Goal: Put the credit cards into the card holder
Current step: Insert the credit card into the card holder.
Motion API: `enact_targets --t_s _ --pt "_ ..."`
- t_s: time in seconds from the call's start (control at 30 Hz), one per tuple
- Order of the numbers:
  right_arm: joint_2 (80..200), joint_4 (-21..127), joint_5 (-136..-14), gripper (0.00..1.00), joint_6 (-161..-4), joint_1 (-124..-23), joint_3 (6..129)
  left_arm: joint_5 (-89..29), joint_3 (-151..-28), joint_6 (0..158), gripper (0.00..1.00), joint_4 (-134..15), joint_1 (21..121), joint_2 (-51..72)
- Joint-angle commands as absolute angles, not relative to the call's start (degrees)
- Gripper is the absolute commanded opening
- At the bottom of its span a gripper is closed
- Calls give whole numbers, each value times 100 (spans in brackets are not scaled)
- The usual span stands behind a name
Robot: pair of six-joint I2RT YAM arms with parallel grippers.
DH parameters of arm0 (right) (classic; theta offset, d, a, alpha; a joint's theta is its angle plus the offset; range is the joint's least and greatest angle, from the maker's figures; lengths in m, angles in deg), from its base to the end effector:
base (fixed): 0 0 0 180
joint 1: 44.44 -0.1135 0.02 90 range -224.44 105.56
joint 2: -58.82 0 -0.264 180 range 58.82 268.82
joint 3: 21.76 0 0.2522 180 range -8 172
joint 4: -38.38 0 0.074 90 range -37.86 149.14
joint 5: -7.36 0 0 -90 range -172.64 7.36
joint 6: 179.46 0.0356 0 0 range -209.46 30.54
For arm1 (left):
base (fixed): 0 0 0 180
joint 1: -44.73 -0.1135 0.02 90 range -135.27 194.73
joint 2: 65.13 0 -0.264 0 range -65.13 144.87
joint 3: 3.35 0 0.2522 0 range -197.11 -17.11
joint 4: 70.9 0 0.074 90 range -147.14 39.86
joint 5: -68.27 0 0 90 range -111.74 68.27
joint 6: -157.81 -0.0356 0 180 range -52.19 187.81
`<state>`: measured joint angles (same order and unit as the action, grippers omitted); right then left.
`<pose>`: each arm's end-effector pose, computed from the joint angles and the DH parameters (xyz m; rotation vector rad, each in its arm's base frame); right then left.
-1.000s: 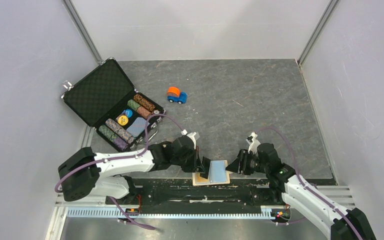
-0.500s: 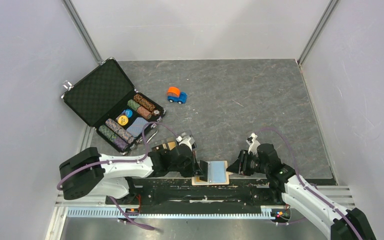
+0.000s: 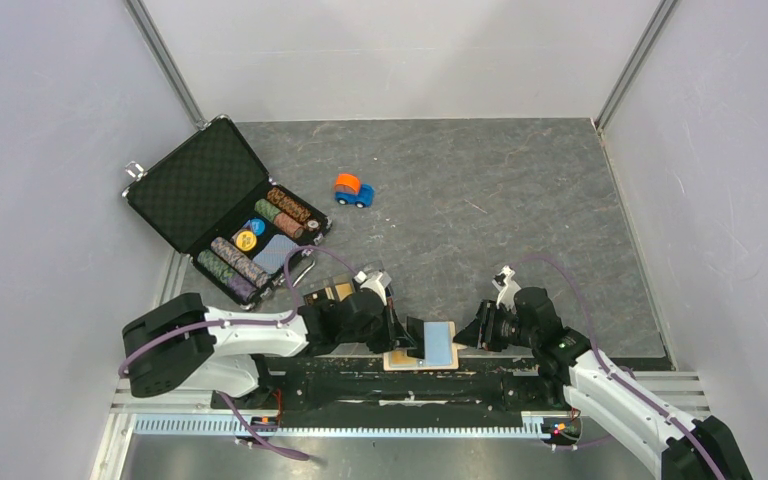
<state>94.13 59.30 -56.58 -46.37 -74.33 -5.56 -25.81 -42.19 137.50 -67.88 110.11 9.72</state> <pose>0.0997 0.0754 0.1154 0.0192 2.4704 1.1377 0.0977 -0.2193 0.1511 -0.0540 2.6141 -1.1871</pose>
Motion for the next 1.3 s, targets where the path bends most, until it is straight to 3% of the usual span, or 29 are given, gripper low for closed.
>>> enact_targets --t_s 0.0,1.03,1.27 --pt "9425 6690 -5768 34 -4736 -7465 -1127 -2475 -4177 14005 2 -7032 11056 1075" --pt "9326 6684 -5759 33 -4724 -7469 -1169 -2423 -3810 14505 2 -8069 11244 1686" --pt "9307 6690 -5745 33 -4720 -7465 -1192 -2550 -4052 14132 2 -7580 11243 1822"
